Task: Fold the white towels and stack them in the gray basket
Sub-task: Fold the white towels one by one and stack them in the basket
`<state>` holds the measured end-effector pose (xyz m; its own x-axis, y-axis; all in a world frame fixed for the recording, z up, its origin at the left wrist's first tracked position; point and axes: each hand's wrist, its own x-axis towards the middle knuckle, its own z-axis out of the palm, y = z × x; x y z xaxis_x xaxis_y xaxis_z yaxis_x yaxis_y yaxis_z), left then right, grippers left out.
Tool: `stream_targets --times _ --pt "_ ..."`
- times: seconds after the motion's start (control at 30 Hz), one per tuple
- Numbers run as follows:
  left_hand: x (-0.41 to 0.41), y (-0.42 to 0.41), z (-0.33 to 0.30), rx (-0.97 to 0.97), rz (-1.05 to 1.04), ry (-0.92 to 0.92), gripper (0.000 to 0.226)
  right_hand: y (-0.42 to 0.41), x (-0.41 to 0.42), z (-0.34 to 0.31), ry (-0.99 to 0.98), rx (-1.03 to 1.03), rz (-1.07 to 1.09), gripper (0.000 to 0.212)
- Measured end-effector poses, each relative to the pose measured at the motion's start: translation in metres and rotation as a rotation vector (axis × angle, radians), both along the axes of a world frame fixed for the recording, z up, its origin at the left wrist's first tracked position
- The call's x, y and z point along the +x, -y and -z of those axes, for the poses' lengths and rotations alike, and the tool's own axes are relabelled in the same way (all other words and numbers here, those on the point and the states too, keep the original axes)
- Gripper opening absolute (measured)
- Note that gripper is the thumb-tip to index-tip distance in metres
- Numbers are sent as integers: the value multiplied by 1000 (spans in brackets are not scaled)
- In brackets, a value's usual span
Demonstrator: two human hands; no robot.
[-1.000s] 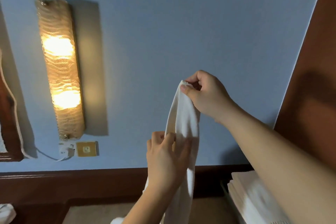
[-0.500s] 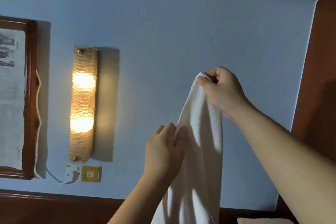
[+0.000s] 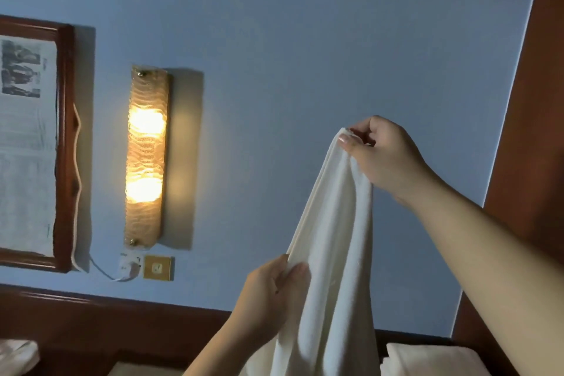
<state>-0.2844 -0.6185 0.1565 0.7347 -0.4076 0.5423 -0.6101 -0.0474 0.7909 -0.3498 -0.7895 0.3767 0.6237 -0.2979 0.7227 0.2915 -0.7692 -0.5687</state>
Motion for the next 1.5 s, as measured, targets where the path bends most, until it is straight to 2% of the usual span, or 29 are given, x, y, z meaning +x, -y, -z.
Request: stream_targets --times 0.17,0.27,0.33,0.43,0.53,0.6,0.67,0.73,0.77,0.83,0.9,0.97,1.03,1.13,1.23,1.3,1.4,1.5 --pt "10 -17 71 181 31 -167 43 19 -20 49 -32 87 12 9" --pt "20 -23 114 131 -38 -216 37 24 -25 86 -99 112 17 9" --pt "25 -27 135 88 -167 -120 36 24 -29 106 -87 135 28 8" --pt "27 -39 147 58 -375 122 44 29 -40 117 6 180 49 6" --pt "30 -56 147 134 -415 437 40 32 -50 119 74 190 41 6" --pt "36 -68 158 236 -385 532 47 30 -56 116 118 192 30 7" --pt "35 -84 176 312 -325 387 55 25 -62 112 153 199 14 11" --pt "22 -98 194 354 -264 131 59 19 -67 110 163 206 0 9" --pt "12 -103 201 355 -236 9 55 15 -69 109 161 208 -5 7" --pt "-5 -112 211 308 -234 -184 31 7 -72 111 141 222 -1 6" --pt "-15 -124 216 274 -297 -238 23 1 -75 114 85 220 22 7" --pt "-16 -143 213 276 -387 -188 31 -1 -81 116 -16 196 60 3" --pt "-16 -160 197 247 -447 -149 30 0 -89 119 -165 140 88 12" --pt "-16 -179 155 223 -449 -154 5 1 -99 128 -430 -25 137 20" --pt "-1 -195 130 458 -392 61 31 1 -103 148 -653 -176 179 17" --pt "9 -206 119 668 -343 179 22 5 -105 161 -720 -177 222 18" --pt "13 -231 113 916 -285 225 15 23 -116 176 -720 -150 261 19" --pt "6 -258 125 991 -302 198 16 40 -132 190 -812 -37 79 17"
